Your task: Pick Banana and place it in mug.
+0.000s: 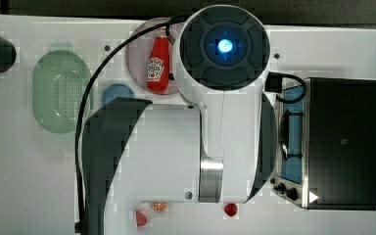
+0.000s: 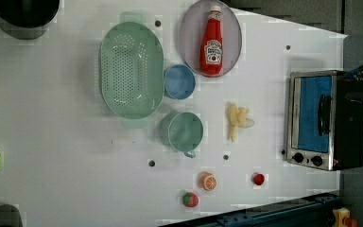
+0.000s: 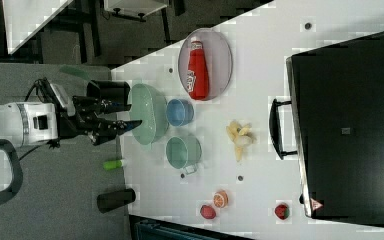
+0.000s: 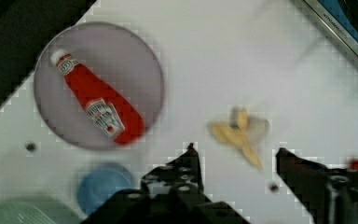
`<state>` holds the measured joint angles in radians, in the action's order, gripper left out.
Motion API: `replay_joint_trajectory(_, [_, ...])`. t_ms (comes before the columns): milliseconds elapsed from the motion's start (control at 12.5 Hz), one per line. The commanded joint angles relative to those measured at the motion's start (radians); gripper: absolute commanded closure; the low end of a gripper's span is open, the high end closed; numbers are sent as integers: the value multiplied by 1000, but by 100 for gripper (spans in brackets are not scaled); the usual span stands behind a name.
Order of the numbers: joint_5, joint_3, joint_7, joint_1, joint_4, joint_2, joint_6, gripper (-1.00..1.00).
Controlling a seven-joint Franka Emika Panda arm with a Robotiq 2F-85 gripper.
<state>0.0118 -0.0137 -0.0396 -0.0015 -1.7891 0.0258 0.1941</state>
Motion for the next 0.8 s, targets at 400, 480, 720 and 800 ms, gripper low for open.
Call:
replay_joint_trajectory(400, [-14, -37, 68, -19, -205, 213, -127, -100])
replay_joint_trajectory(480, [-14, -35, 81, -18, -245, 193, -93, -100])
replay_joint_trajectory(720, [-14, -30, 118, -17, -373, 114, 95, -100])
replay_joint_trajectory(800, [-14, -26, 155, -16, -418, 87, 177, -100])
